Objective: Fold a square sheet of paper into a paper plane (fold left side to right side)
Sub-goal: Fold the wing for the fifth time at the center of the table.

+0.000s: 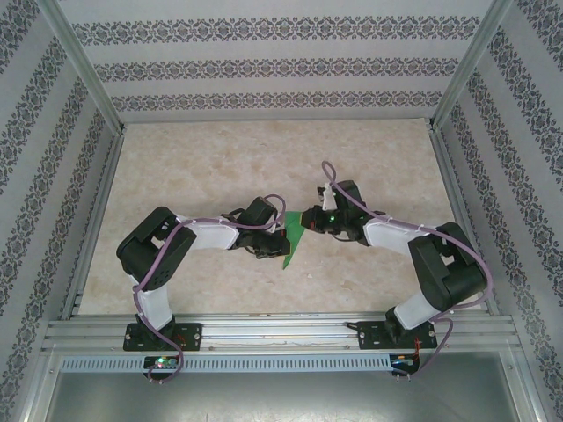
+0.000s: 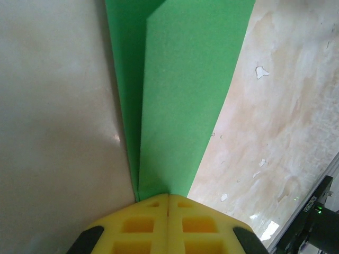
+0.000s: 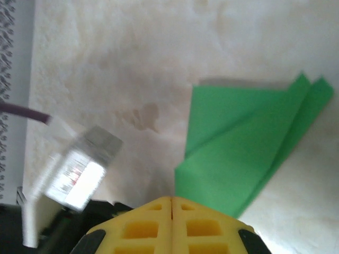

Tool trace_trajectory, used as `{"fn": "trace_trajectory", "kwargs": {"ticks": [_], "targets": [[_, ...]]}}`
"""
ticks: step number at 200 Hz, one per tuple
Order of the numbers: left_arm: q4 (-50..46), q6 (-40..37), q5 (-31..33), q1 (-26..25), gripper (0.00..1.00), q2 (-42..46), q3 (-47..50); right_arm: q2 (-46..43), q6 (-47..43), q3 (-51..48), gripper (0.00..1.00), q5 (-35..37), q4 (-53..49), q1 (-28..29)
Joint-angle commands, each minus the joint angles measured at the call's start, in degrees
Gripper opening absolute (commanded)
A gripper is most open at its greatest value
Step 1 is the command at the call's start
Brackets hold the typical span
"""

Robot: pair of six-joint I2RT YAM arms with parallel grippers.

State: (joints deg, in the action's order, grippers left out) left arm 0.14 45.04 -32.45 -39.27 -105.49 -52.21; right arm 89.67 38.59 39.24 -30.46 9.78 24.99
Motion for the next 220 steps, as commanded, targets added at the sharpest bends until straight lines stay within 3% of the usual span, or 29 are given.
{"fn": "trace_trajectory", "kwargs": {"ticks": [1,92,220], "targets": [[-8.54,-2.57,8.47,-1.21,0.00,-3.01,1.24,2.11,-0.33,-1.88,0.00,-1.69,3.90,1.72],[-11.65,-3.68,11.18,-1.65,0.00,-3.54,0.15,10.71,-0.90,1.02,0.00,0.51,6.38,3.91],[-15.26,-5.31,13.51,-1.69,0.00,-4.06,-0.32,14.99,-4.39,6.31,0.00,2.68,-0.06,-1.29]]}}
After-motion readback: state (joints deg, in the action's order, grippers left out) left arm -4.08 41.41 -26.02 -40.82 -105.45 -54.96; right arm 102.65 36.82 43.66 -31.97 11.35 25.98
